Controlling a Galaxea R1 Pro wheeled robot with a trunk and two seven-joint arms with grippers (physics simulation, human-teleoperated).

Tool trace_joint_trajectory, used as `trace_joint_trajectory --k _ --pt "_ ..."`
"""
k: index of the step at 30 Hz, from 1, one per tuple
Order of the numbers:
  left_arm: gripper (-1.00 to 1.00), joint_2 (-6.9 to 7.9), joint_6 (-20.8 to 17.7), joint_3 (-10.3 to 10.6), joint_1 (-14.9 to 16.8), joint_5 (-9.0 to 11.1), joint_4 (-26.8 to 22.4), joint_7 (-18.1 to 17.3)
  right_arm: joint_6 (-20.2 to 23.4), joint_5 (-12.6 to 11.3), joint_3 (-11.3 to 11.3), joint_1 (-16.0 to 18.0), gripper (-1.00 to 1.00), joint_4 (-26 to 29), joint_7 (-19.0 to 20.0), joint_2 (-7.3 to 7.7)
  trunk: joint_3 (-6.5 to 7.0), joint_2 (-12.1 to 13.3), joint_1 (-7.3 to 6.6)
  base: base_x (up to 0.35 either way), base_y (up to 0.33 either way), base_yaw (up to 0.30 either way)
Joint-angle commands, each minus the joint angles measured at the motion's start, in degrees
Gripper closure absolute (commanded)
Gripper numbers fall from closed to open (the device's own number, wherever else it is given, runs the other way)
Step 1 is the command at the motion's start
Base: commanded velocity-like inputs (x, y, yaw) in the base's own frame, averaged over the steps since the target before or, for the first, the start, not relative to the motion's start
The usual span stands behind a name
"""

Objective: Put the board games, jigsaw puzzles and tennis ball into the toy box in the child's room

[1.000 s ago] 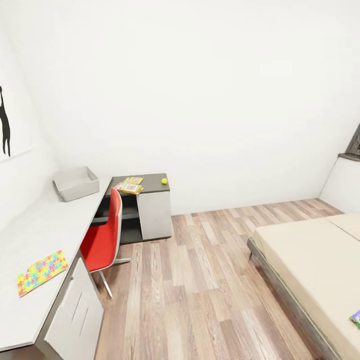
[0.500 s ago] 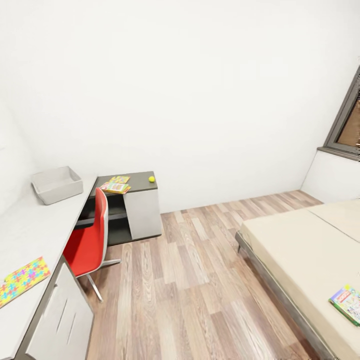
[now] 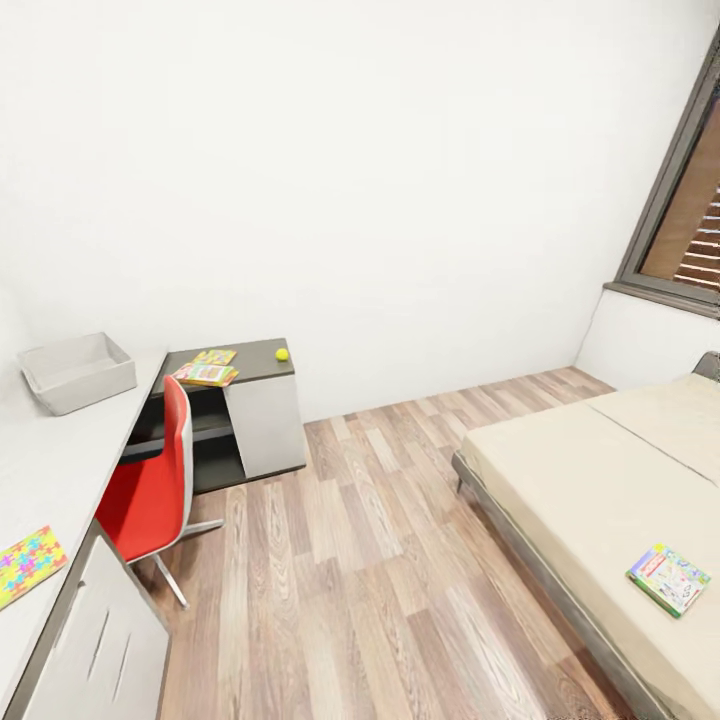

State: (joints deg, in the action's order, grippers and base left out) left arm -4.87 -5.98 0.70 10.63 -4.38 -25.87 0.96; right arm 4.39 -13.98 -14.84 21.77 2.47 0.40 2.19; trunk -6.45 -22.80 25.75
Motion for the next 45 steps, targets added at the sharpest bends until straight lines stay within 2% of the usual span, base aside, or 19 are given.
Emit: trace_joint_trajectory --k 1,35,45 --pt "-1.0 0.01 -0.35 0.06 0.01 -0.46 -0.15 0.1 0.27 -0.59 0.08 0.03 -1.0 0.08 0.04 0.01 -0.21 -0.12 0.03 0.0 0.0 -0.137" --pt "-1.0 0.03 -0.35 0.01 0.01 -0.49 -0.15 0.11 0.25 -0.61 0.08 0.03 -1.0 0.08 0.04 0.01 -3.14 -0.12 0.03 0.0 0.0 -0.124" --pt "-1.0 0.49 -0.29 -0.04 0.01 -0.54 -0.15 0.15 0.18 -0.61 0.0 0.03 -1.0 0.08 0.04 0.01 -4.02 -0.12 0.03 0.0 0.0 -0.099"
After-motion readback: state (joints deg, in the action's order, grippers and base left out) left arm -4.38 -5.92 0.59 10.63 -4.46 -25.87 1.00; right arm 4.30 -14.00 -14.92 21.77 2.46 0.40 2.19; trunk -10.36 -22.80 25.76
